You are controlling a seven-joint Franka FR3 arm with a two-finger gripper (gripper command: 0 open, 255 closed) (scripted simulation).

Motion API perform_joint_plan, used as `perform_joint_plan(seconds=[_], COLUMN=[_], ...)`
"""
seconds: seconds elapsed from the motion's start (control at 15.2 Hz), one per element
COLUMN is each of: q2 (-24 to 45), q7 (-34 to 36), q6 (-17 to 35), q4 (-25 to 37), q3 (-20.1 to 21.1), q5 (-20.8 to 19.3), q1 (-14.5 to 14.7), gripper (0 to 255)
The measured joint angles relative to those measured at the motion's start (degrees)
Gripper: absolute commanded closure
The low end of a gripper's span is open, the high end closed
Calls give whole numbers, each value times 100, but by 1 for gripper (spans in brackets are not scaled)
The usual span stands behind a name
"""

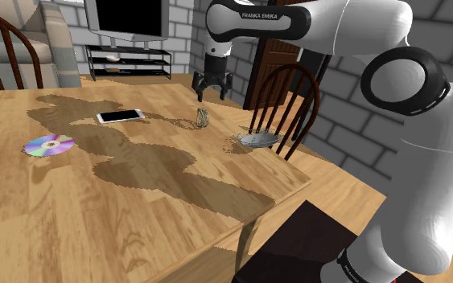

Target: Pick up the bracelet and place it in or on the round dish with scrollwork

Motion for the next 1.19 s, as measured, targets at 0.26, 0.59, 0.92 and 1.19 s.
perform_joint_plan(seconds=[0.26, 0.59, 0.92, 1.19], q2=[715, 724, 704, 703], q7=[78, 95, 95, 94], q6=[-200, 166, 296, 300], q4=[846, 484, 337, 333], q3=[-14, -18, -19, -19], q5=[-75, -81, -81, -81], q1=[59, 52, 45, 45], gripper=[0, 0, 0, 255])
